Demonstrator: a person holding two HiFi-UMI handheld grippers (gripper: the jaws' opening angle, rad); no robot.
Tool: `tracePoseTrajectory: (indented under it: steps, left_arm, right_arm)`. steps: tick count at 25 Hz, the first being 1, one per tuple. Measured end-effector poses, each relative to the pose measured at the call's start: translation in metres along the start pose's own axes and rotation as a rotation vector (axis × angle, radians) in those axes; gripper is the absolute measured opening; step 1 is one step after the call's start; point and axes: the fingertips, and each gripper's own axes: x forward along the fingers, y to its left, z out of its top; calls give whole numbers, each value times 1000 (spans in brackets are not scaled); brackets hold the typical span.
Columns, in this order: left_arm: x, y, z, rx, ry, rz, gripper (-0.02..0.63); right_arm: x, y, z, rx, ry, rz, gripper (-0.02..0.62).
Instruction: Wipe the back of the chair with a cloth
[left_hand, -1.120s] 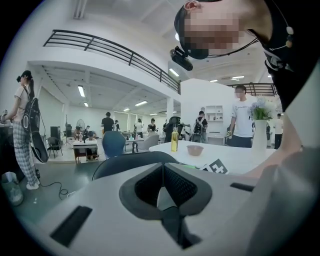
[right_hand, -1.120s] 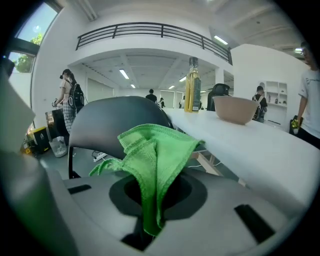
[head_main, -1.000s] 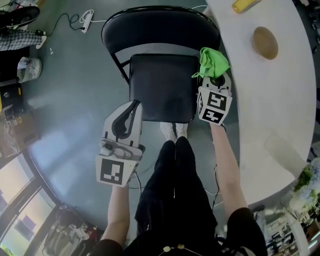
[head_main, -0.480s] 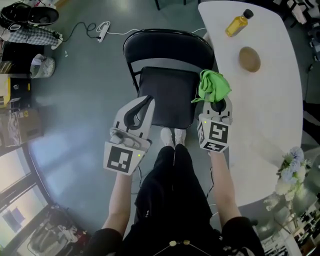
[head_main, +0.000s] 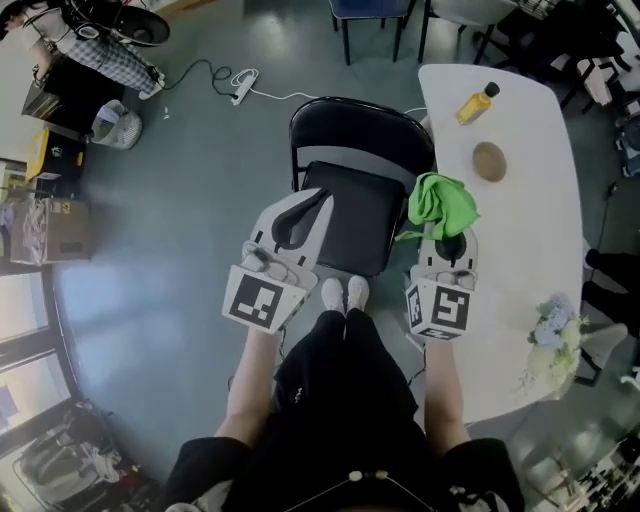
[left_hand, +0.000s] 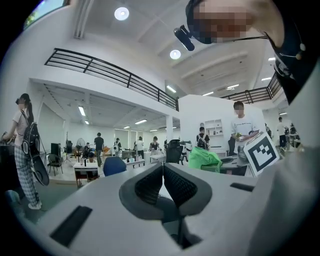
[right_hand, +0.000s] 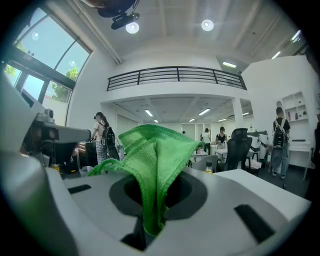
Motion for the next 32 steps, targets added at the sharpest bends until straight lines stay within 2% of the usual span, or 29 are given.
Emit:
tracePoseTrajectory:
  steps: [6, 13, 17, 23, 32]
  left_arm:
    - [-21, -8, 40, -9, -54, 4, 12]
    - [-51, -9, 62, -39, -85, 30, 12]
    - [-69, -7, 76, -74, -119, 51, 12]
    - [-75, -4, 86, -61, -135, 89, 12]
    - [-74, -2, 99, -40, -155, 103, 12]
  right_arm:
    - [-22, 28, 59, -23, -102, 51, 48]
    - [-54, 59, 105, -31, -165, 125, 46]
    - [-68, 76, 119, -22, -172, 178, 44]
    - [-75, 86, 136, -59, -202, 205, 41]
    - [-67, 83, 151, -81, -219, 219, 41]
